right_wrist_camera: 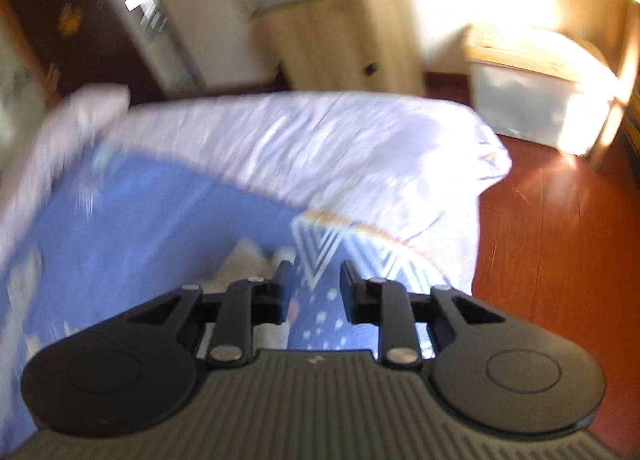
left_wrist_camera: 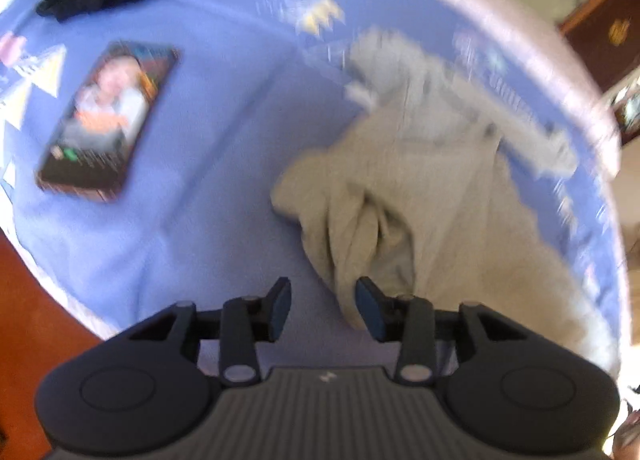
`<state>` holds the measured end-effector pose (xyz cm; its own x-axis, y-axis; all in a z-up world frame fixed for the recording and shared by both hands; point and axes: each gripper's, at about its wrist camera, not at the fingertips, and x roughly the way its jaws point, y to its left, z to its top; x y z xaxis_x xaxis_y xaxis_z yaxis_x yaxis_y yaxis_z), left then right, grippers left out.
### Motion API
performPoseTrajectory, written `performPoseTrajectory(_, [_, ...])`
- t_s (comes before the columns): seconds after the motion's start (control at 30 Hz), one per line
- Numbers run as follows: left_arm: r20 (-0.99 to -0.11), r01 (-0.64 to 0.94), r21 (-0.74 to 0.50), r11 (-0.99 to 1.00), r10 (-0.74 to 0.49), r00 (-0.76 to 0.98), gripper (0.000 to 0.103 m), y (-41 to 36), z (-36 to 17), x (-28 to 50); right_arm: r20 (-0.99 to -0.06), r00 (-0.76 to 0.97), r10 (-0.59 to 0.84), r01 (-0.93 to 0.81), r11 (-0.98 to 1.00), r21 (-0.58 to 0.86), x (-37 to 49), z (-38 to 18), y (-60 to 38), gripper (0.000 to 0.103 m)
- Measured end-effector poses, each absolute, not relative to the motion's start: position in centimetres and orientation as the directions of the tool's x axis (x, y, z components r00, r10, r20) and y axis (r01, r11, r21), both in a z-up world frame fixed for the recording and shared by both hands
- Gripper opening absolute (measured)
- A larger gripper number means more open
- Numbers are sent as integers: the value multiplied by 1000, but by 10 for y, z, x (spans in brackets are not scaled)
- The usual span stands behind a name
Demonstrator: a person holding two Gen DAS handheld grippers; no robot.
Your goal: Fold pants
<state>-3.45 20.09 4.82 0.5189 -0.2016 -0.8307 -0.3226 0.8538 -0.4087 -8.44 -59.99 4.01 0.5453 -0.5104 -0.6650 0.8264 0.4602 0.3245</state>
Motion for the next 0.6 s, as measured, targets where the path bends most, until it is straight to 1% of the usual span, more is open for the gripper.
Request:
performPoseTrajectory(0.07, [-800, -337, -419, 843, -167, 576, 41, 220, 64, -31, -603, 544, -584, 837, 433, 335, -88, 56, -593, 29])
performPoseTrajectory(0.17, [-764, -350, -418, 838, -117, 634, 41, 240, 78, -1, -539, 594, -597, 801, 506, 321, -66, 76, -568, 29])
performPoseTrajectory(0.2, [-749, -332, -420, 845, -116, 652, 46, 241, 79, 16, -526, 623, -579, 776, 541, 323, -57, 81, -557, 31])
performPoseTrajectory(0.23, [-739, -319, -419, 850, -115, 664, 51, 240, 77, 35, -523, 647, -555, 754, 572, 325, -40, 82, -545, 33])
performPoseTrajectory(0.27, [-736, -318, -414, 853, -109, 668, 58, 240, 72, 55, -527, 675, -517, 722, 609, 328, -23, 81, -532, 34])
performPoseTrajectory(0.37, [-750, -312, -412, 856, -125, 649, 59, 226, 44, 123, -565, 740, -366, 619, 699, 358, 31, 69, -498, 34])
performPoseTrajectory(0.47, [-781, -326, -422, 846, -156, 605, 59, 217, 11, 184, -599, 767, -231, 524, 765, 375, 83, 62, -473, 35])
performPoseTrajectory(0.53, [-787, -312, -434, 845, -186, 589, 56, 209, -7, 205, -612, 773, -170, 459, 815, 354, 122, 62, -458, 43])
performPoseTrajectory(0.57, [-783, -299, -408, 863, -162, 601, 52, 200, -9, 212, -613, 776, -147, 429, 836, 342, 137, 64, -456, 45])
performPoseTrajectory(0.6, [-779, -261, -375, 890, -150, 609, 23, 191, -8, 217, -617, 777, -129, 397, 860, 320, 163, 64, -450, 46])
